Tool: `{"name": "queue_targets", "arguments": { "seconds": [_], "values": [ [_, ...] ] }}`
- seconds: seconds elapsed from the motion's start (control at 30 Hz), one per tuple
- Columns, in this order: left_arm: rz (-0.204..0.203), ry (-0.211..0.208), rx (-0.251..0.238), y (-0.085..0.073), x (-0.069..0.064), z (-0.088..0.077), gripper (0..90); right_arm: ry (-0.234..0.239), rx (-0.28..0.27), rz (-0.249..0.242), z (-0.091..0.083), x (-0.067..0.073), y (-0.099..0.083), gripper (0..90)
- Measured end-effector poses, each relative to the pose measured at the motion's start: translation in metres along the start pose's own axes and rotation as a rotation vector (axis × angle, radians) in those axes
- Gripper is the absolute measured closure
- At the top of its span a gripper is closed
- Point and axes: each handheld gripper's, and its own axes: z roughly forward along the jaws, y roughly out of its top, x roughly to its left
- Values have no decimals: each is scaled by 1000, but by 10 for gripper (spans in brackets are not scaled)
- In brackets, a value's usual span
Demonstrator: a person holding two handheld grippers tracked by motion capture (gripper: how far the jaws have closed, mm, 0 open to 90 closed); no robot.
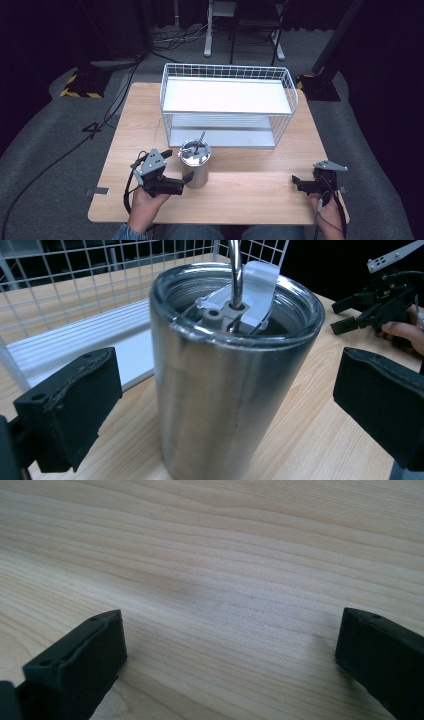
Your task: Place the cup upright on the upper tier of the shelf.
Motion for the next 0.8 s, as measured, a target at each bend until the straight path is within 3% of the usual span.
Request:
{"name": "queue_targets", "arguments": {
  "seconds": [0.17,0.43,0.8],
  "values": [
    [12,-2,-4,1,-3,12,0,0,0,0,0,0,0,2],
    [-3,-2,-2,-4,-2,31,0,0,0,0,0,0,0,2],
    [43,31,-26,-9,-2,50,0,0,0,0,0,0,0,2]
  ]
}}
